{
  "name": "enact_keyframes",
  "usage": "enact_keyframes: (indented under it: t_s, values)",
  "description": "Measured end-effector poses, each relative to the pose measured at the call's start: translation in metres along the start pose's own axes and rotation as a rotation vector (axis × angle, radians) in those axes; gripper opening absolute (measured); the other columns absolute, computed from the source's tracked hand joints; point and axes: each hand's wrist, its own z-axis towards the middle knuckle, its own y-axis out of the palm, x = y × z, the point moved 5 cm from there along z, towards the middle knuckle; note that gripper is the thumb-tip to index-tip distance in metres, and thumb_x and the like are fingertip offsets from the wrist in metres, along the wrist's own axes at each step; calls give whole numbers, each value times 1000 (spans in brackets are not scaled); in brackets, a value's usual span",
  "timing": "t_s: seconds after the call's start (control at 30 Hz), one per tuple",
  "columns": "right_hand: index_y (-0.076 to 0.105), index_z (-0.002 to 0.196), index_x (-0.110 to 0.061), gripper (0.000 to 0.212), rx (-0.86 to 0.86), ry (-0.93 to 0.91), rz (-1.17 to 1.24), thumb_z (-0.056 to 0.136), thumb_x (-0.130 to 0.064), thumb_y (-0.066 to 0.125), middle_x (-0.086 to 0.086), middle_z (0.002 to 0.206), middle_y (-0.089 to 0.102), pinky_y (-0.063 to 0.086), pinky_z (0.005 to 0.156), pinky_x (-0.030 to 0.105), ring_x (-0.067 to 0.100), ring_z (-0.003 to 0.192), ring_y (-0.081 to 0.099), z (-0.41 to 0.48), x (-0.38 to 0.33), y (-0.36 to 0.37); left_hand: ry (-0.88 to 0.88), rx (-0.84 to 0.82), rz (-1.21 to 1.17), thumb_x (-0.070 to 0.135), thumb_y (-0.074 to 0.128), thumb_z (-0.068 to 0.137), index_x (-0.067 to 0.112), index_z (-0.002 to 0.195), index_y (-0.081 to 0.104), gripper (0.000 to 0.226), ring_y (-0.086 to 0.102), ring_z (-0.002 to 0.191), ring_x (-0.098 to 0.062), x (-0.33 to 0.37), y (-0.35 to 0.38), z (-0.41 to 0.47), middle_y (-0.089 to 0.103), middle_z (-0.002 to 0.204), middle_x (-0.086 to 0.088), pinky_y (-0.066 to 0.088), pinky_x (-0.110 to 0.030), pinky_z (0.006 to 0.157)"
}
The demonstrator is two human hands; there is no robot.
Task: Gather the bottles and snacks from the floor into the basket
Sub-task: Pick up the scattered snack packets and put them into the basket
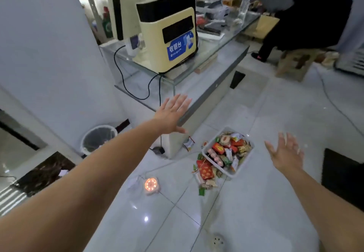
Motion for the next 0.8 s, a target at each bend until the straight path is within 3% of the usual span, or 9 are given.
enact_keyframes:
  t_s: [0.33,0.53,0.8]
  values:
    - [4,152,-21,70,-41,157,-5,94,-58,17,5,160,-3,-11,115,48,20,147,-6,-151,-61,31,191,-55,20,65,58,79,21,149,-20,114,-20,145,-24,-49,16,-72,-22,158,-2,-8,-45,119]
    - [2,152,-20,71,-33,186,-44,94,-59,15,5,160,-5,-11,116,48,20,147,-7,-154,-62,23,284,-25,0,65,55,79,19,149,-20,113,-21,145,-23,-23,17,-47,-22,158,-3,-8,-44,118]
    - [-7,151,-21,72,-128,177,-111,94,-60,12,4,160,-11,-12,115,48,20,147,-11,-111,-48,72,383,-150,-4,64,58,79,18,149,-20,114,-23,144,-25,32,95,25,-23,157,-5,-13,-44,115]
